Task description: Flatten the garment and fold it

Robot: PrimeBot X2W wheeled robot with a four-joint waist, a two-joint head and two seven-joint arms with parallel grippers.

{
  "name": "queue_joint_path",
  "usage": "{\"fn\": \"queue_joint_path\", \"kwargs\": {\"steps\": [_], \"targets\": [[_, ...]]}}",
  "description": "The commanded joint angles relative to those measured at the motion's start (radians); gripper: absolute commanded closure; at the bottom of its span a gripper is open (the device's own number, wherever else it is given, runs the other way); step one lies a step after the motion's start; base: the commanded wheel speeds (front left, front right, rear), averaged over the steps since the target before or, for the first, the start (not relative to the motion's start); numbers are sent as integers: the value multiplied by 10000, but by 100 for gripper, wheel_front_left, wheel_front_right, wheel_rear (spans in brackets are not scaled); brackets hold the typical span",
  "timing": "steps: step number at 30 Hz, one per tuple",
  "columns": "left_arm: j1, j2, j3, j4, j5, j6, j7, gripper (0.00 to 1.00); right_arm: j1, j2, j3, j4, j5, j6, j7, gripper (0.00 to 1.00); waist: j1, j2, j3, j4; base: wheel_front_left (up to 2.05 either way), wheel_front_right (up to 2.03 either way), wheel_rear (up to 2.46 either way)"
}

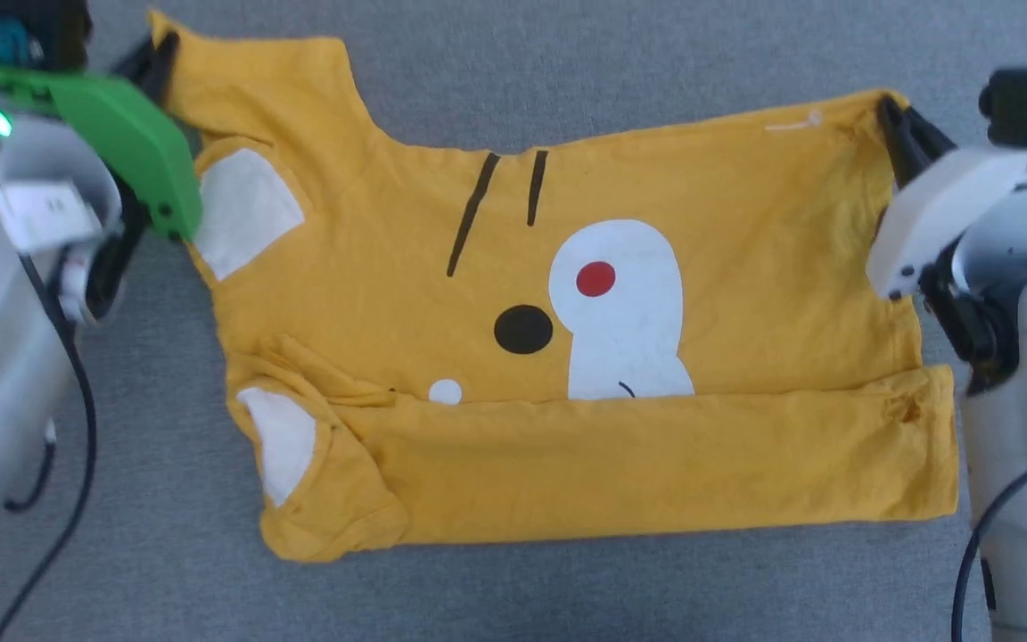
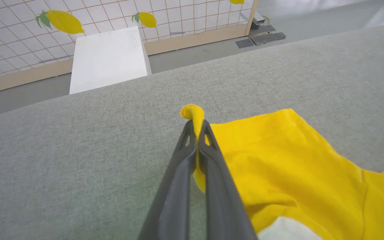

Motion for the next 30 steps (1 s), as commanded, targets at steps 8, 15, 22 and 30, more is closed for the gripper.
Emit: {"fn": "queue_joint_path", "kwargs": {"steps": [8,15,22,30], "targets": [[2674,237,187,-1638,-854,98,-1278,100,1871,-540,55,-430,609,-15,-2036,100,-1,0,-2138,856,0,0,0],[5224,822,245,-3418,-1932,508,-1542,100,3359,-930,-53,-283,679,-15,-3004,100,-1,0,-3003,1294,0,0,0],[7075,1265,266,-4509,-2844,840,-1659,100,4283,-1111,-305,-64,767,-15,-2983,100,-1,0,-3364,1571,0,0,0],[7923,916,-271,-4404,-3214,631,-1491,100,5000,-1309,-420,266,565,-15,-1295,100,-1,0,-3355,1773,0,0,0]]}}
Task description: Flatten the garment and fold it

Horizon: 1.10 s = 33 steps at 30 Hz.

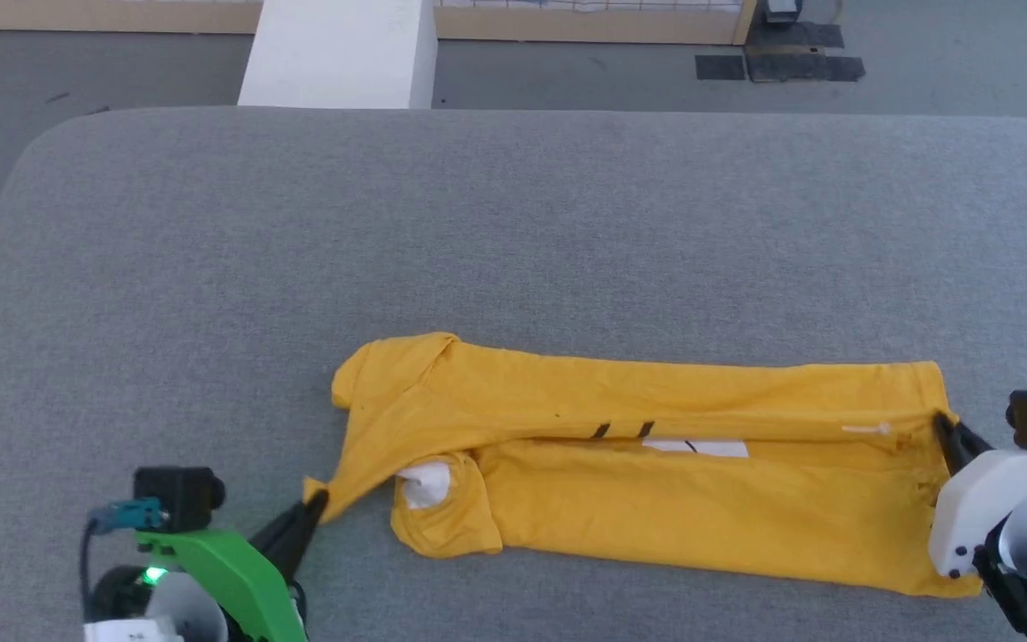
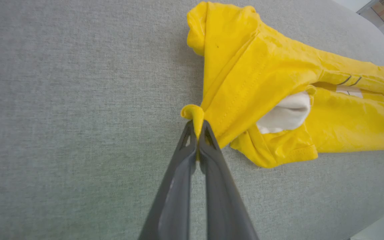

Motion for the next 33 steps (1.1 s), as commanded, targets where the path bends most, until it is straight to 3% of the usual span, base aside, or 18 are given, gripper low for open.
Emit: {"fn": "queue_joint_path", "kwargs": {"steps": [1,9,10,11,12,18,22,25,28,33], "targets": [[43,-147,-81,188,-15,-112,55,100,115,-60,-5,46,-101,-13,320,100,1,0,48,62,0,0,0],[-429,-832,-615,1626,287,-563,333,100,201,-51,281,56,-332,-13,2576,97,1,0,167,68,0,0,0],[-456,-921,-676,1801,289,-582,391,73,219,-18,278,-7,-305,-13,2735,55,1,0,144,65,0,0,0],[-473,-982,-710,1918,304,-594,399,16,243,13,273,-81,-272,-13,2822,55,1,0,116,58,0,0,0],[-482,-1044,-735,2051,320,-594,384,0,291,78,219,-201,-226,-13,2916,0,1,0,67,48,0,0,0],[-172,-1395,-617,2297,48,-627,-9,0,984,552,-667,-1262,297,-13,2587,0,1,0,-361,168,0,0,0],[-35,-1493,-310,2204,196,-518,-900,0,1548,935,-1132,-2081,611,-13,1954,0,1,0,-564,242,0,0,0],[-183,-1620,94,2294,951,-95,-1848,0,1905,1202,-1527,-2545,511,-13,1404,0,1,0,-669,306,0,0,0],[-351,-1970,749,2218,1836,240,-2082,0,2065,1487,-1818,-2714,489,-13,909,0,1,0,-722,357,0,0,0],[-229,-2972,3035,1511,4361,289,-2100,0,1957,1816,-2094,-2631,491,-13,224,0,1,0,-773,397,0,0,0]]}}
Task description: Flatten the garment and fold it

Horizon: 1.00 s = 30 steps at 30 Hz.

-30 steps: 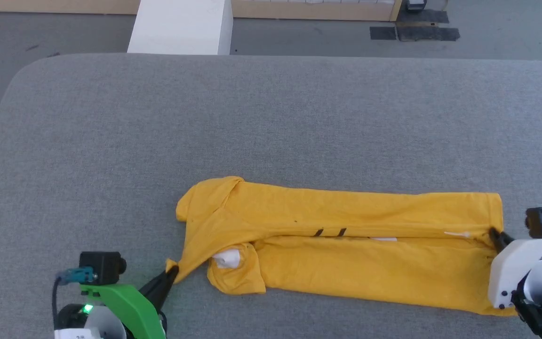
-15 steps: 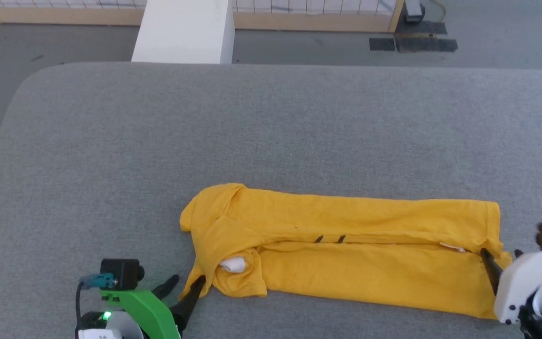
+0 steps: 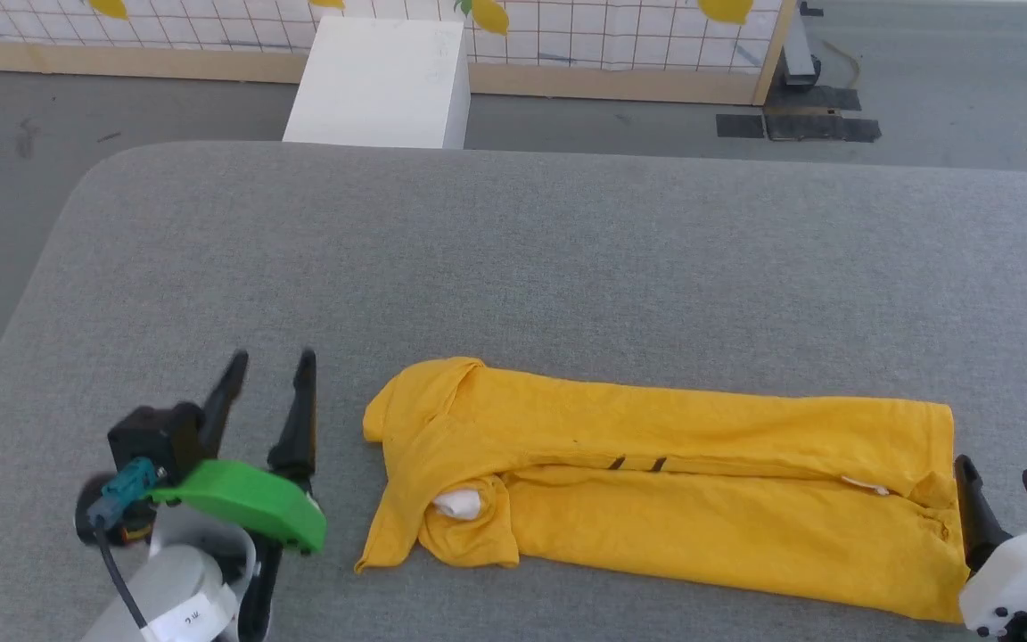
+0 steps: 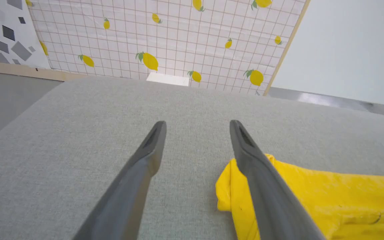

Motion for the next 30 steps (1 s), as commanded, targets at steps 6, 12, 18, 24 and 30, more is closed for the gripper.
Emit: {"fn": "queue_joint_path", "kwargs": {"steps": [6,12,18,24,30], "targets": [[383,-1389,1831,-326,2381,-500,-45,0,-467,186,-451,584,108,-13,-257,0,1,0,-94,39,0,0,0],[523,-2478,3104,-50,3329,-1112,-46,0,-1099,200,-937,1961,369,-13,352,0,1,0,-195,15,0,0,0],[880,-3509,4148,245,4228,-1946,-46,0,-1911,203,-988,3584,291,-13,1373,0,1,0,-265,-23,0,0,0],[918,-3790,4721,519,4592,-2472,-47,0,-2304,203,-807,4203,359,-13,2045,0,1,0,-190,-35,0,0,0],[804,-3970,5092,646,4888,-2737,-47,0,-2583,203,-633,4484,214,-13,2670,100,1,0,-71,-16,0,0,0]]}}
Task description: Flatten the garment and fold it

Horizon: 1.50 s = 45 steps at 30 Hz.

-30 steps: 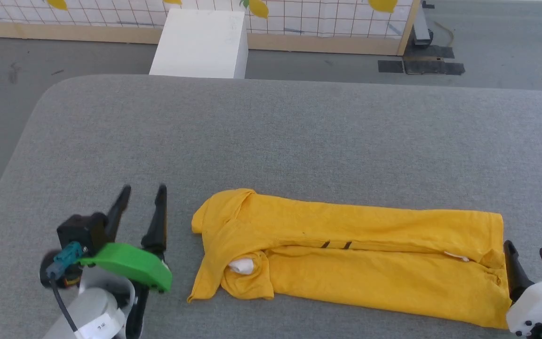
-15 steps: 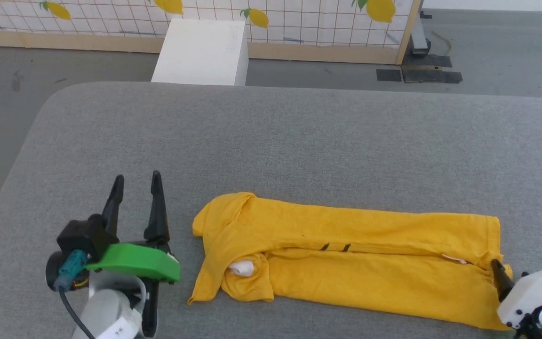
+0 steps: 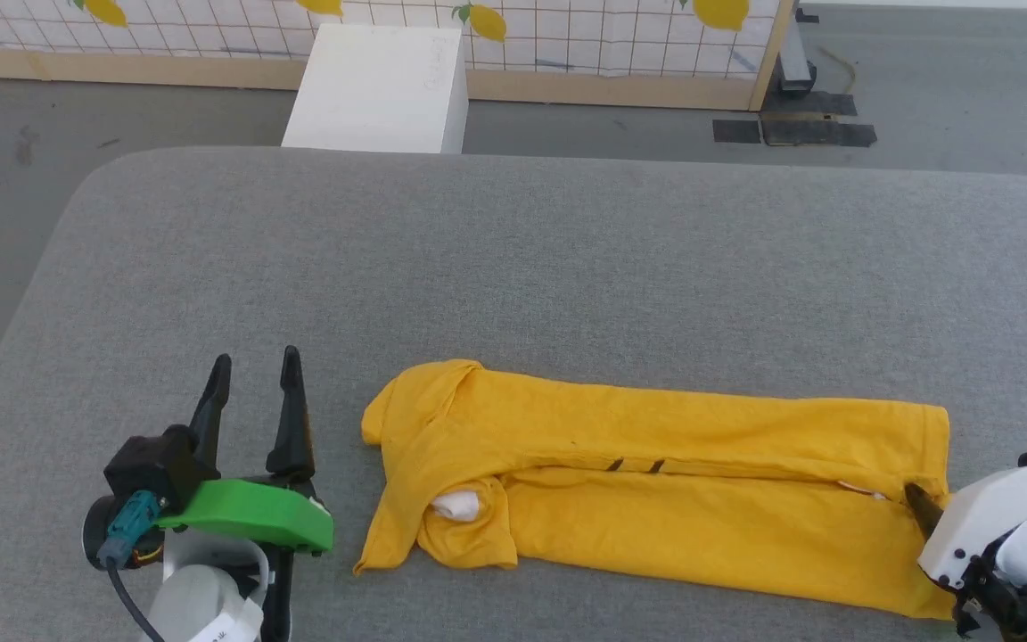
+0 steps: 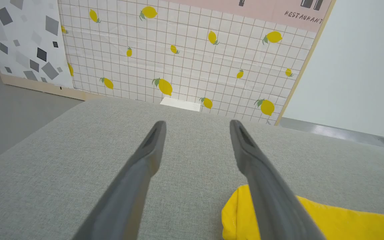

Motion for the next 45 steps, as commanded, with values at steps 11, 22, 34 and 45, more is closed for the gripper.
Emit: {"fn": "queue_joint_path", "kwargs": {"steps": [11,22,34,45], "targets": [[-8,-229,244,234,289,-259,-37,0,147,100,-307,-326,-637,-11,1,100,0,0,-6,74,0,0,0],[-79,-271,275,216,328,-313,-37,0,-22,-292,-2763,-1300,-3276,-11,-1199,100,0,0,127,165,0,0,0],[98,-276,196,305,268,-240,-38,0,840,-246,-1076,-3157,-2756,-11,-312,100,0,0,-83,179,0,0,0],[45,-276,323,280,423,-258,-38,0,1812,-567,4948,-8510,-1575,-11,2907,100,0,0,-30,103,0,0,0]]}}
